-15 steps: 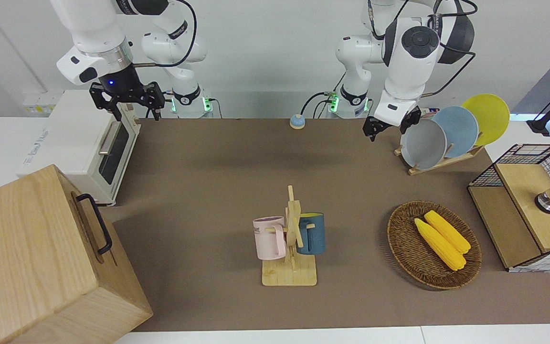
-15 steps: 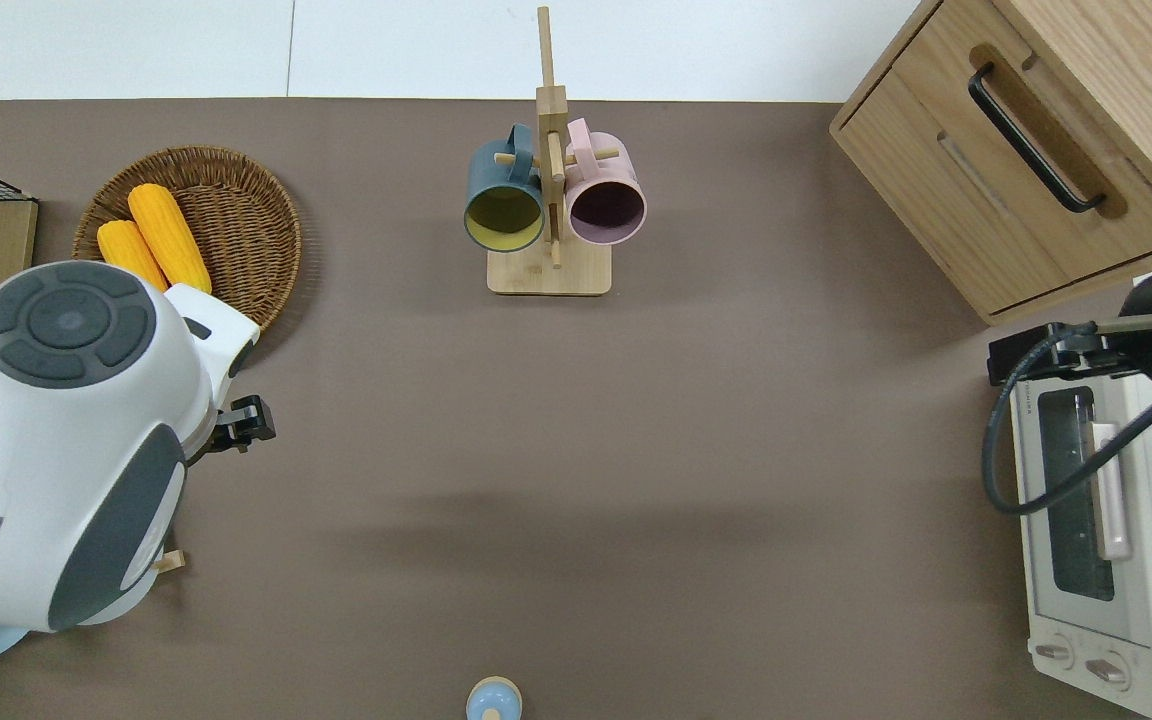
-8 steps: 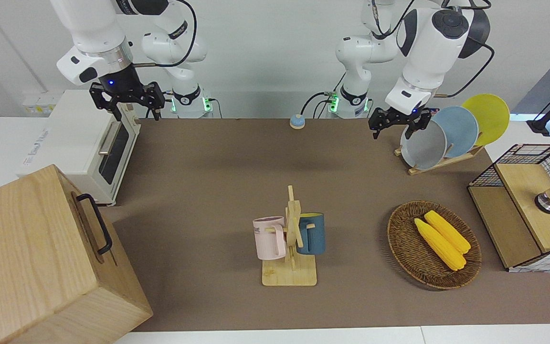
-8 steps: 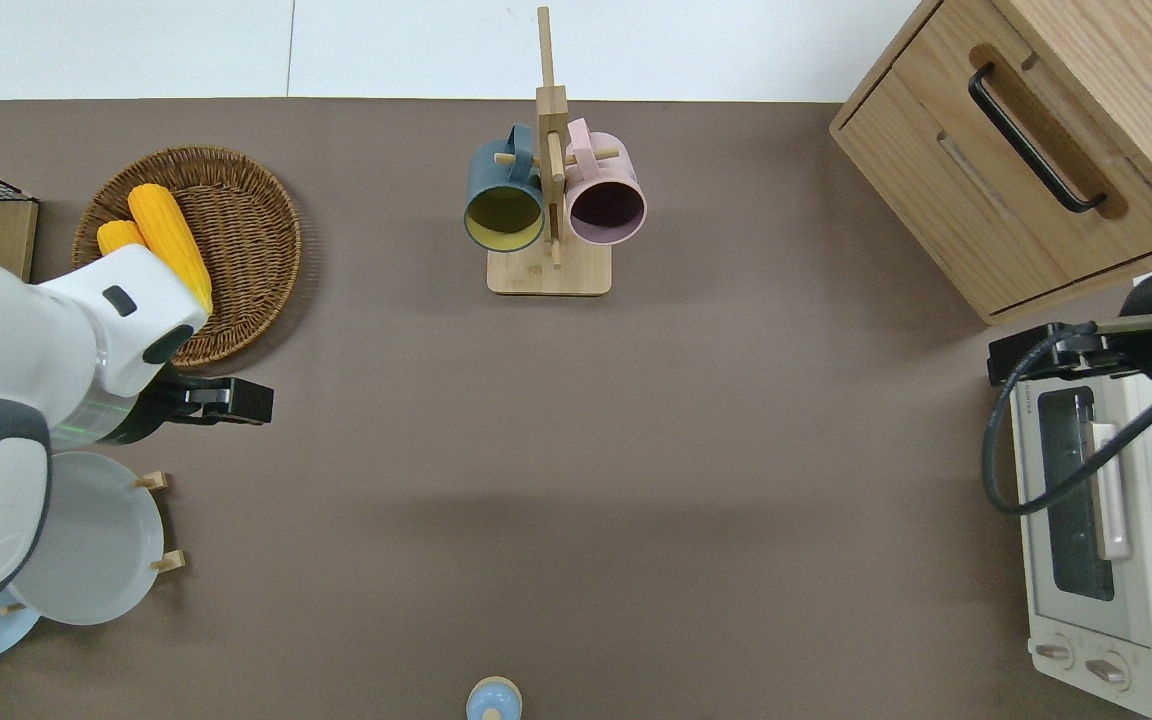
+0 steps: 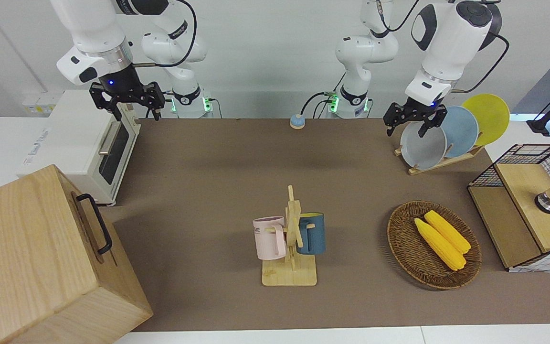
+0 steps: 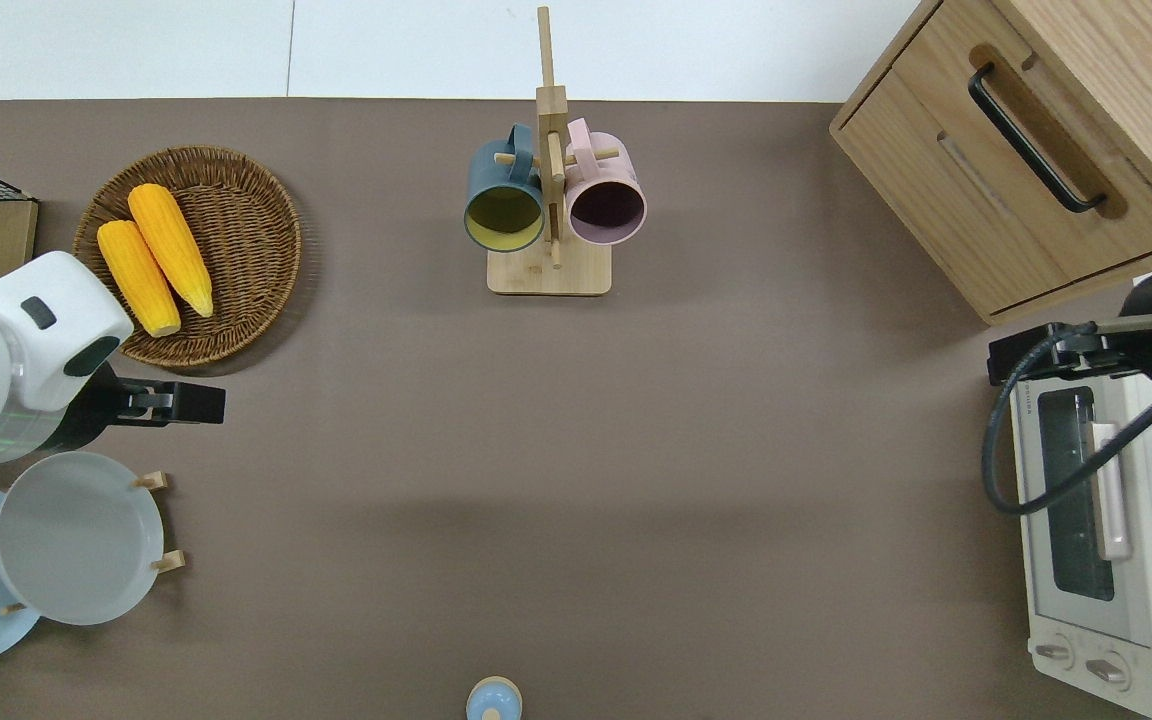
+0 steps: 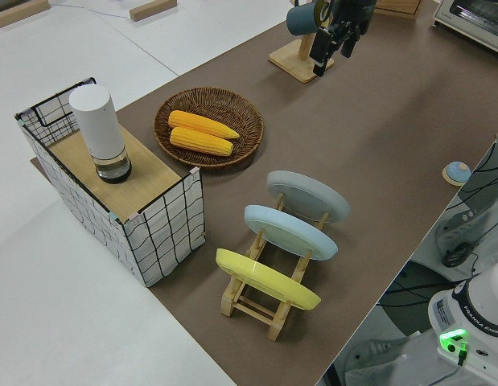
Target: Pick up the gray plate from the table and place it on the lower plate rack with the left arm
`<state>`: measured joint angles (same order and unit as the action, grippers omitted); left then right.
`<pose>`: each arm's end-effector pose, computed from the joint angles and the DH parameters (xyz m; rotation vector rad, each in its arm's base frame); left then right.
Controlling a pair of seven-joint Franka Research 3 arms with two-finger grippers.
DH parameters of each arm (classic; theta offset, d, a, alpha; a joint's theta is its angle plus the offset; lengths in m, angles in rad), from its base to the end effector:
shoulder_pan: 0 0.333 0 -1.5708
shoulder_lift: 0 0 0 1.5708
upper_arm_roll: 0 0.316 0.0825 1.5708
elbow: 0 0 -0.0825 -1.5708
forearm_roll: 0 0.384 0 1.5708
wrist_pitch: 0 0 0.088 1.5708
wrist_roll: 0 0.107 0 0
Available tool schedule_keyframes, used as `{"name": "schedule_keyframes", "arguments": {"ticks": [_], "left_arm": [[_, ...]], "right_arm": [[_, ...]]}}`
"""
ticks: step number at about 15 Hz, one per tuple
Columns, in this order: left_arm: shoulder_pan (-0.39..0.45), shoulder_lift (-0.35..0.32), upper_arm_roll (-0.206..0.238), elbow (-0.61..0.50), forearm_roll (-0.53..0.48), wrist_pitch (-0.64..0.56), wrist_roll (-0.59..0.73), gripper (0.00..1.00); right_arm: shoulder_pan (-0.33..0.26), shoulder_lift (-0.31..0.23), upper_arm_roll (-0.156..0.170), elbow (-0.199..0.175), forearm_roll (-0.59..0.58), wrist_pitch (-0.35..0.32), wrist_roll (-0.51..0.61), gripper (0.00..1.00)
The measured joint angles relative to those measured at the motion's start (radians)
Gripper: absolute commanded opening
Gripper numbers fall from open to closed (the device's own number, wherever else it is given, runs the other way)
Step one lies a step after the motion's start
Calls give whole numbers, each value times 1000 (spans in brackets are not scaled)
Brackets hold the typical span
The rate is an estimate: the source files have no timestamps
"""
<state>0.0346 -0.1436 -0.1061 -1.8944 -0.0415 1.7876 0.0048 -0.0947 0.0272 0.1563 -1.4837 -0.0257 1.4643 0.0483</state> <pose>0.5193 -0.0437 0.5659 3.1127 -0.1048 0.0548 0.5515 0.0297 0.6412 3.1169 0.0175 -0.0702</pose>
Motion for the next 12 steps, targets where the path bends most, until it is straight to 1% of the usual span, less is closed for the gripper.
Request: {"name": "schedule_keyframes", "arguments": {"ticks": [2,6,10,12], "left_arm": [[0,-12,1,-11,-1,2,-1,1000],[0,-14,-2,-19,0,2,-14,1000],[-3,-13,-17,-27,60,-7,-58,1000],[-3,-13,-26,-30,72,-13,-67,1000]], "right_arm": [[0,0,0,0,0,0,0,983],[0,0,0,0,0,0,0,983],[0,0,0,0,0,0,0,983],[0,0,0,0,0,0,0,983]]}}
